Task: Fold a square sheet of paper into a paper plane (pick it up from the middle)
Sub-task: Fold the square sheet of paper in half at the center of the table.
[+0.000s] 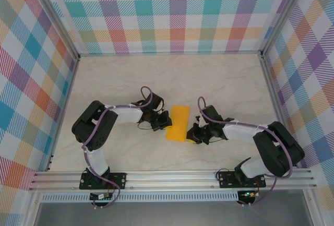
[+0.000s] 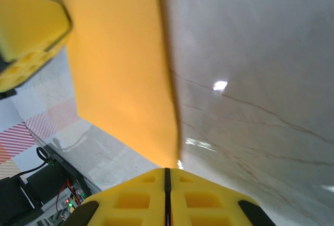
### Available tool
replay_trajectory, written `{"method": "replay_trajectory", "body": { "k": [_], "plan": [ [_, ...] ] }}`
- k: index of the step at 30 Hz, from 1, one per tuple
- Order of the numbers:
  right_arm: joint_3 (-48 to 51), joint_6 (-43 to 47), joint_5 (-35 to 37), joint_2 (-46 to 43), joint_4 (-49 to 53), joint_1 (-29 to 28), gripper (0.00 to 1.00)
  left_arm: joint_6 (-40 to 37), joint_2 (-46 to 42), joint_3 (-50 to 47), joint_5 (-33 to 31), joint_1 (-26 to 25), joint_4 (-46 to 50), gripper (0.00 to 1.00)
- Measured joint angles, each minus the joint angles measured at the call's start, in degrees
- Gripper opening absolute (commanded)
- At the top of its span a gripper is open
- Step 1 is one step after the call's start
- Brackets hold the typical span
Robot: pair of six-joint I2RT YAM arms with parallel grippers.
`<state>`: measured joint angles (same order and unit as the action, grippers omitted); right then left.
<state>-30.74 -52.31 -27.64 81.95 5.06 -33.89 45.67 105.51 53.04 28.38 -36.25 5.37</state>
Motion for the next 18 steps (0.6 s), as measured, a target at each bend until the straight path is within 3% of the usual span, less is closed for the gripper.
{"method": "replay_trajectory", "body": {
  "k": [8,18],
  "plan": [
    [-8.4,1.6,0.0,8.9,-2.6,-2.6,0.09,0.0,-0.3,0.0,-0.2,-0.1,0.0,0.02],
    [-4.6,3.6,-0.5,11.2,-6.3,-3.8,0.09,0.2,-0.2,0.0,-0.5,-0.1,0.0,0.02]
  ]
}}
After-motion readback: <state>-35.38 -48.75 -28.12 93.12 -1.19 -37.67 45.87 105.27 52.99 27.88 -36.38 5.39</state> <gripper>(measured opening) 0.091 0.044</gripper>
